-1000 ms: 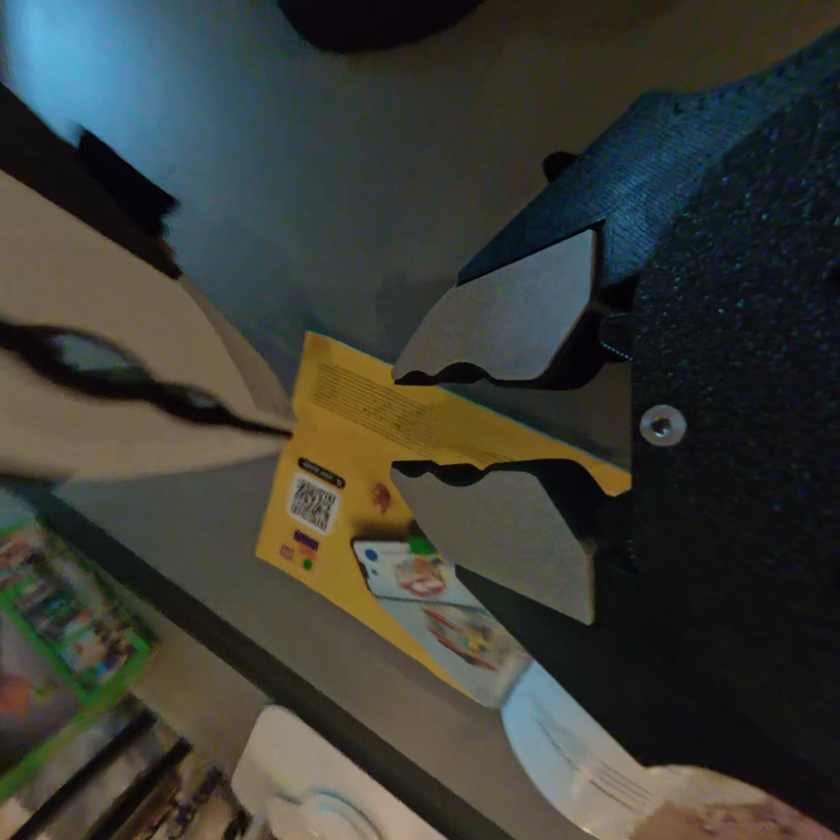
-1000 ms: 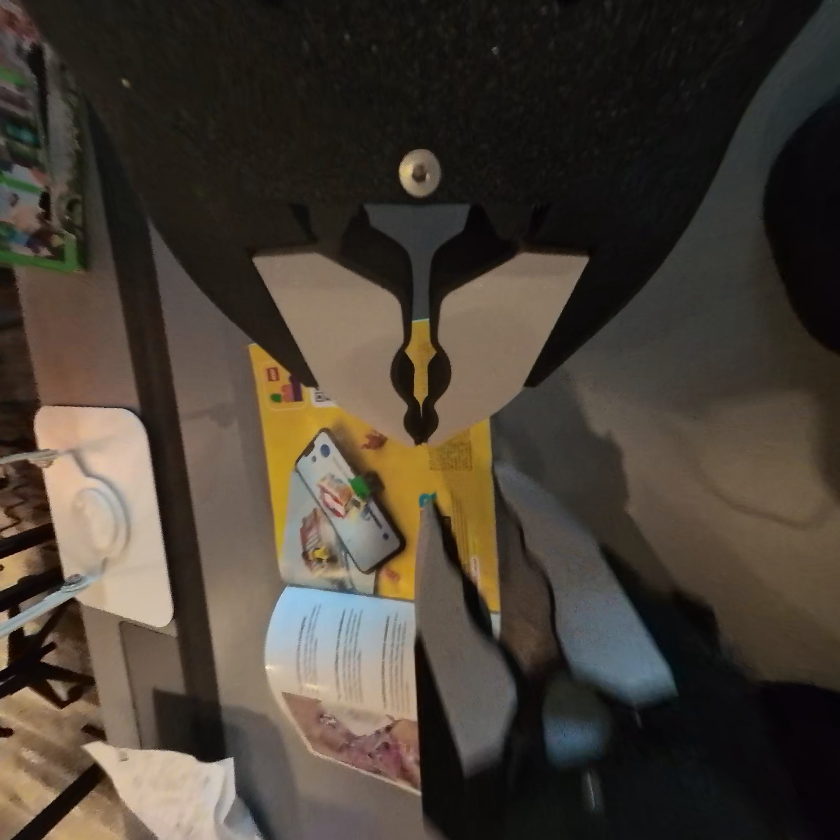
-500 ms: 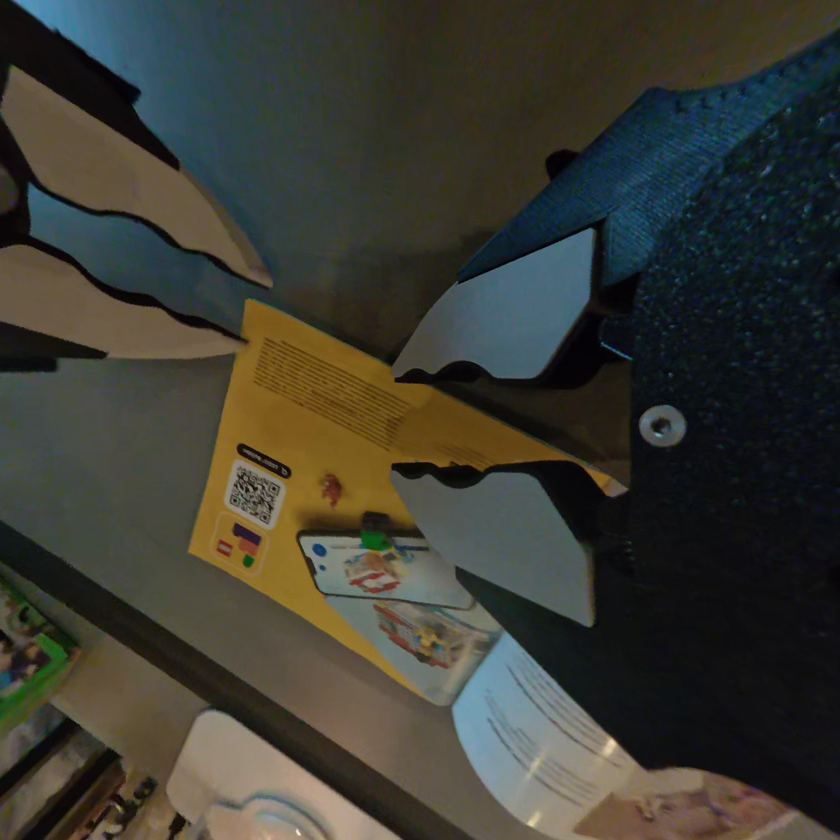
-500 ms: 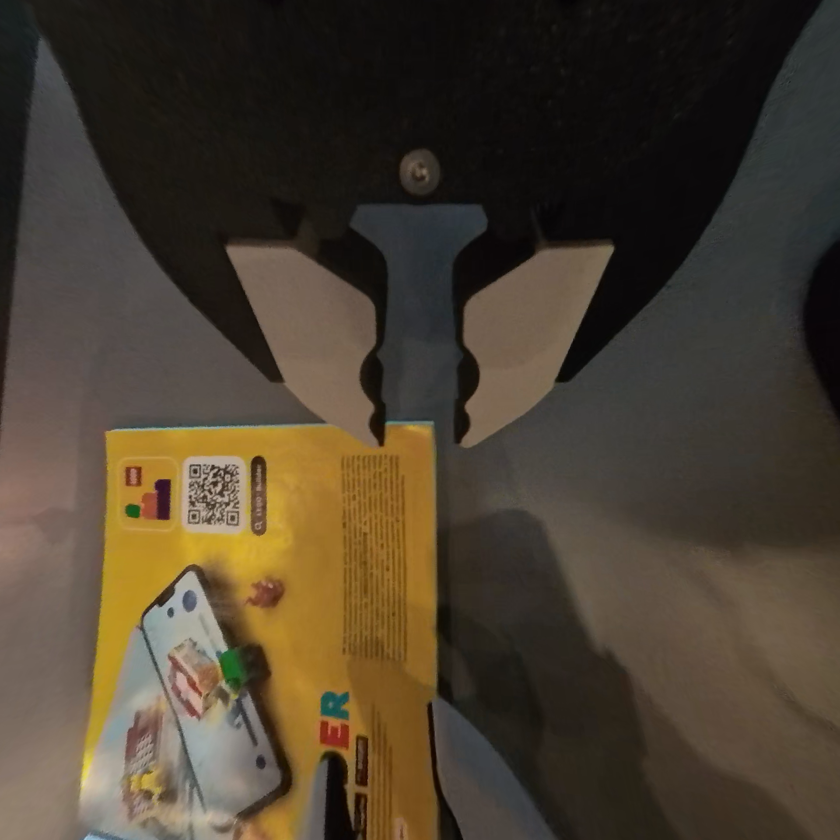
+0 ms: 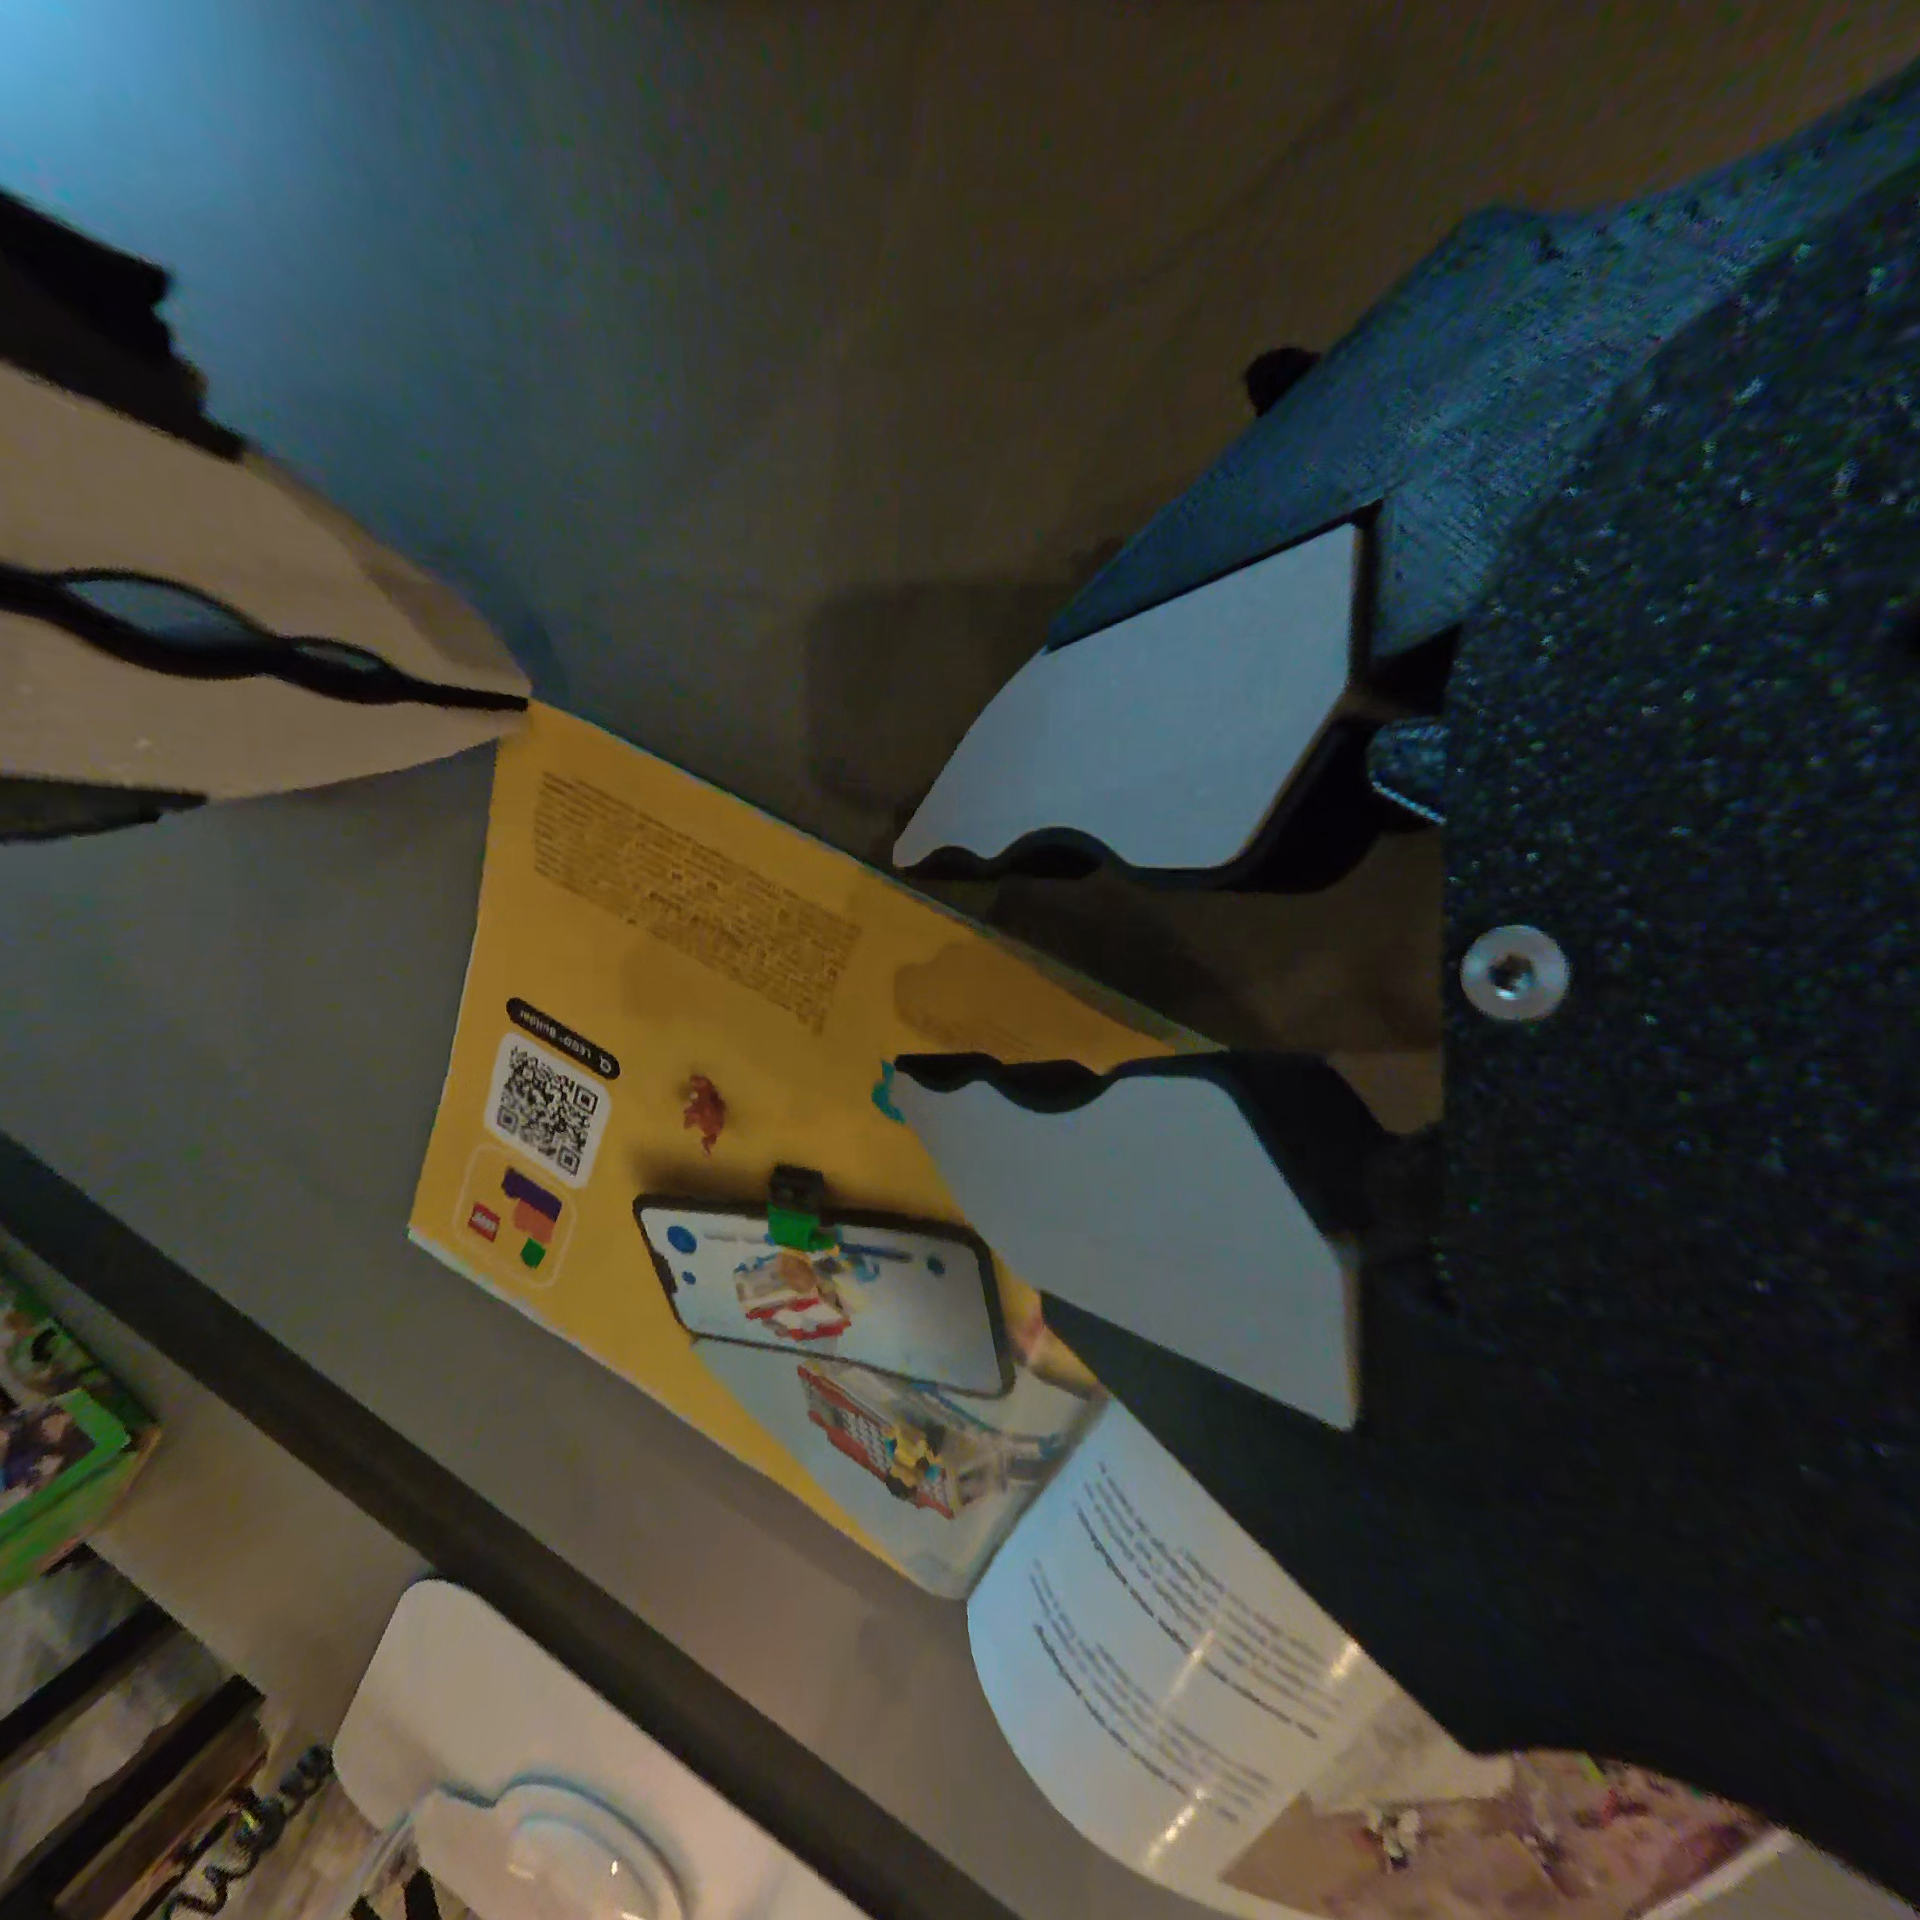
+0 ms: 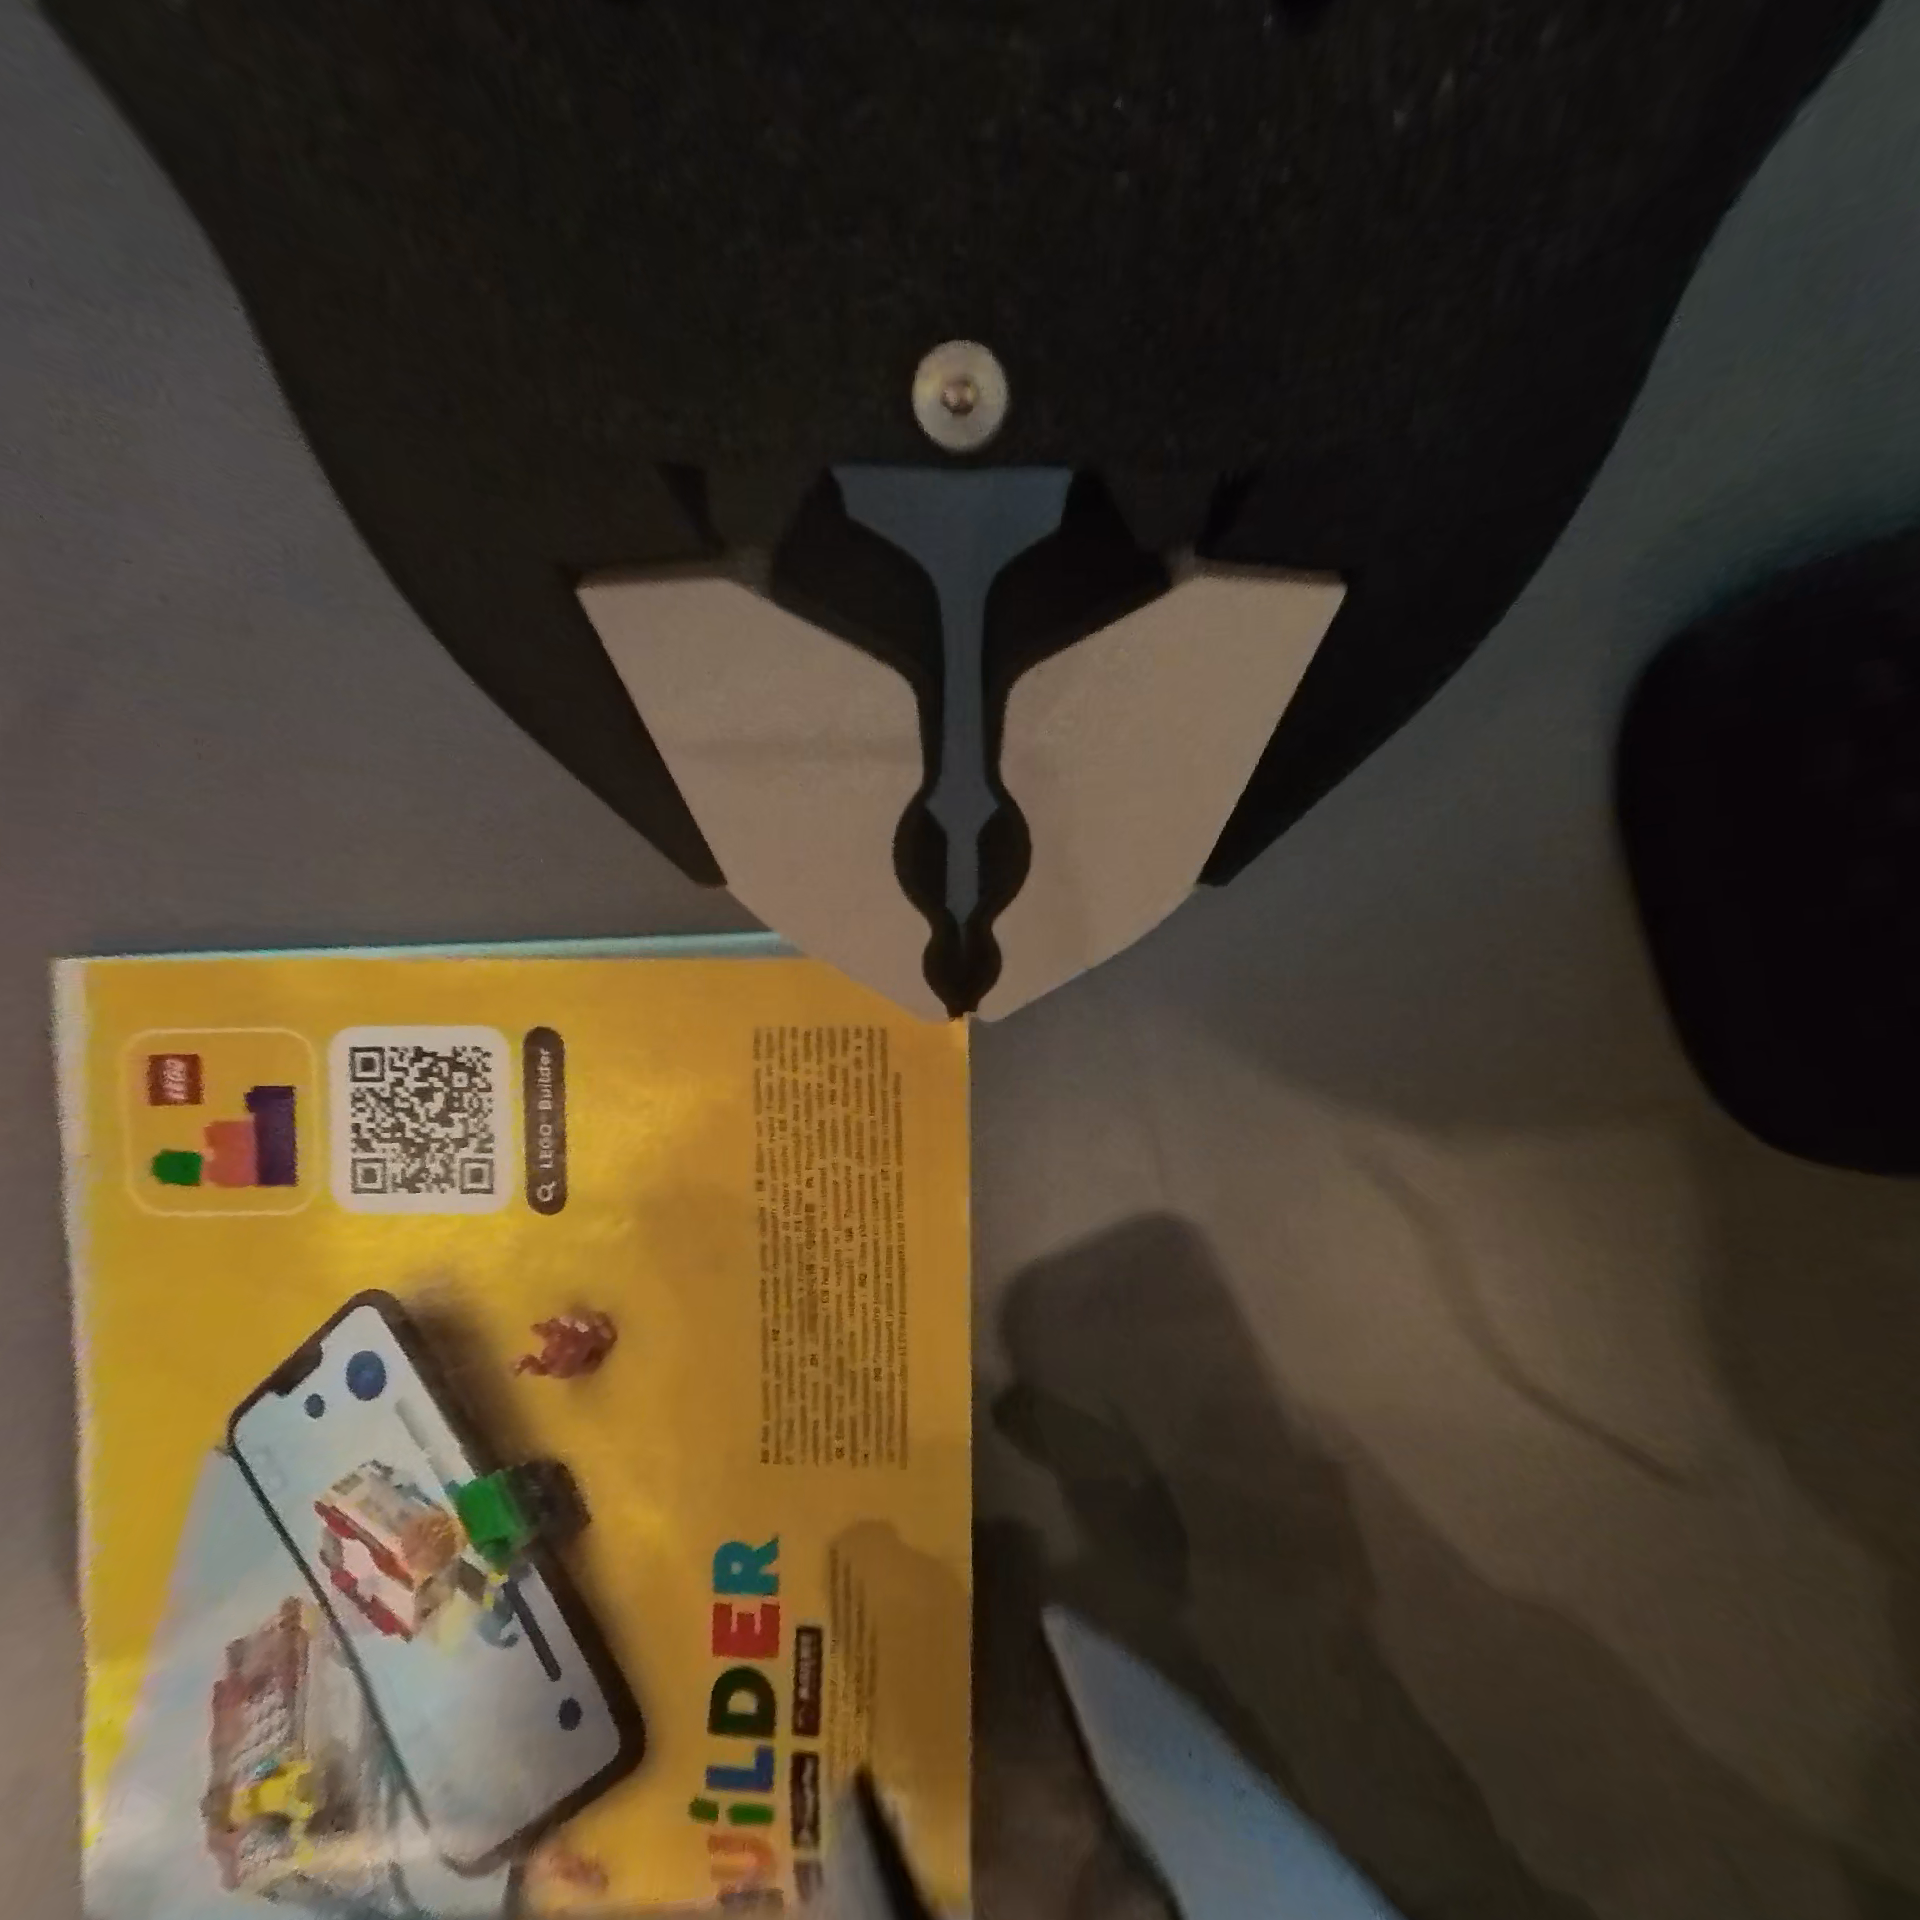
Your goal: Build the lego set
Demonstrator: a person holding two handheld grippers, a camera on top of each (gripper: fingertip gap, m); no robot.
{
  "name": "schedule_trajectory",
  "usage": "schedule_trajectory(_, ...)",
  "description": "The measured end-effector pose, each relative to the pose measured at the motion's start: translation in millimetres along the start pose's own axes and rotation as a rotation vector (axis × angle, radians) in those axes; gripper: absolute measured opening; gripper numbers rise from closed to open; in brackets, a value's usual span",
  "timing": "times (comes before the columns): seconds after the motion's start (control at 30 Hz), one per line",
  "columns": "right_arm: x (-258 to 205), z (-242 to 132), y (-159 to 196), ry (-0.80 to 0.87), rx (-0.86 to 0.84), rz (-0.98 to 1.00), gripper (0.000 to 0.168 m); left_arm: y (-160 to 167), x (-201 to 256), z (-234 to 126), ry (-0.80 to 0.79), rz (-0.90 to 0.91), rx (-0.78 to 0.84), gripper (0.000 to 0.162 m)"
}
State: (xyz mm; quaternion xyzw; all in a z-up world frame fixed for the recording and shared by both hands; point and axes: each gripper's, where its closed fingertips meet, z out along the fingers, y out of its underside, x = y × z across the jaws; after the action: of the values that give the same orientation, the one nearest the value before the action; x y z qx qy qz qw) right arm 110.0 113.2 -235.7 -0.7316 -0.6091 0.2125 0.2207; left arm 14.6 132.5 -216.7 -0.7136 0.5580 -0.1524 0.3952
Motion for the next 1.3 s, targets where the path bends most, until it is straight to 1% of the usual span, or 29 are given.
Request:
schedule_trajectory(0.1, 0.8, -7.2, -6.6, -0.044, 0.028, 0.045, 0.000, -1.3, 6.1, 2.9, 0.022, 0.018, 0.000, 0.032)
schedule_trajectory(0.3, 9.1, -18.9, -24.7, -0.012, 0.070, 0.046, 0.000, -9.2, 6.4, 12.8, -0.009, 0.124, -0.015, 0.033)
schedule_trajectory(0.37, 9.0, -20.2, -30.7, -0.003, 0.082, 0.033, 0.000, -10.1, 4.5, 19.4, -0.027, 0.163, -0.034, 0.036)
schedule_trajectory(0.43, 9.1, -21.6, -37.6, 0.009, 0.099, 0.021, 0.000, -11.9, 7.9, 26.7, -0.007, 0.171, -0.041, 0.040)
schedule_trajectory(0.5, 9.2, -24.8, -46.9, 0.024, 0.128, 0.008, 0.000, -17.3, 14.3, 31.8, 0.026, 0.160, -0.029, 0.045)
schedule_trajectory(0.6, 9.2, -30.5, -60.0, 0.041, 0.164, -0.012, 0.000, -34.0, 18.4, 34.6, 0.029, 0.161, 0.031, 0.045)
schedule_trajectory(0.67, 8.8, -34.1, -68.1, 0.048, 0.188, -0.022, 0.000, -42.7, 14.4, 36.6, 0.004, 0.157, 0.052, 0.041)
schedule_trajectory(0.77, 8.7, -39.5, -80.2, 0.063, 0.230, -0.036, 0.000, -47.3, 2.7, 40.6, -0.042, 0.149, 0.051, 0.031)
schedule_trajectory(0.8, 8.3, -41.8, -84.4, 0.066, 0.248, -0.039, 0.000, -49.3, 1.5, 40.1, -0.042, 0.141, 0.063, 0.024)
schedule_trajectory(0.87, 6.5, -46.9, -93.6, 0.069, 0.289, -0.044, 0.000, -54.4, -3.3, 35.8, -0.062, 0.127, 0.102, 0.000)
schedule_trajectory(1.0, 6.1, -58.5, -105.3, 0.108, 0.355, -0.059, 0.000, -52.9, -12.0, 33.3, -0.093, 0.126, 0.096, 0.000)
schedule_trajectory(1.1, 20.5, -73.8, -100.8, 0.217, 0.406, -0.040, 0.000, -51.5, -17.5, 28.1, -0.096, 0.101, 0.100, 0.000)
schedule_trajectory(1.17, 32.3, -81.4, -87.3, 0.297, 0.411, -0.008, 0.000, -53.2, -22.1, 20.2, -0.089, 0.055, 0.132, 0.000)
schedule_trajectory(1.23, 39.9, -79.7, -69.2, 0.346, 0.390, 0.034, 0.000, -54.6, -30.5, 8.8, -0.097, 0.003, 0.175, 0.000)
schedule_trajectory(1.3, 45.2, -67.3, -48.9, 0.383, 0.334, 0.079, 0.000, -56.6, -41.1, -7.4, -0.110, -0.054, 0.227, 0.000)
